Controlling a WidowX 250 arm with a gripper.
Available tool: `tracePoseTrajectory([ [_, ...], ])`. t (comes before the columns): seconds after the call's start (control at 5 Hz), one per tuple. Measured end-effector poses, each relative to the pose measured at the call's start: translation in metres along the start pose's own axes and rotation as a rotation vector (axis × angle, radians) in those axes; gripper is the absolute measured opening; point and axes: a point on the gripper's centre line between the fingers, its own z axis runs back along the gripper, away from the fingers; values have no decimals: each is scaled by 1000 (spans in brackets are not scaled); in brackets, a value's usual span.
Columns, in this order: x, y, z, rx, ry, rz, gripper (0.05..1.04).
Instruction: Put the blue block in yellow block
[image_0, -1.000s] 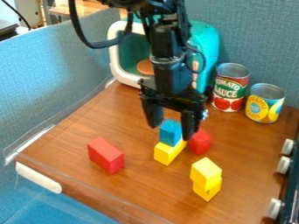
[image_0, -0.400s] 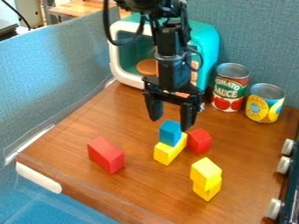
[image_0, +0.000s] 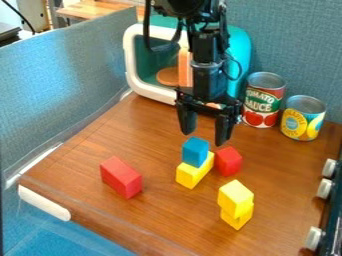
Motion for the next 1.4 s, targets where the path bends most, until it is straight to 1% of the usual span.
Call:
tracePoseTrajectory([
  [0.2,0,1,-9,-12,36,2,1000],
  [0.4,-3,5,-15,-1,87,-1,1000],
  [0.6,-6,6,-20,4,114,2,949],
  [0.8,-11,8,-31,-6,162,-4,672],
  [1.0,-12,7,-33,-12,162,-12,606],
  [1.2,-19,3,-28,-16,144,-22,606],
  [1.4,-28,-9,7,3,52,-38,606],
])
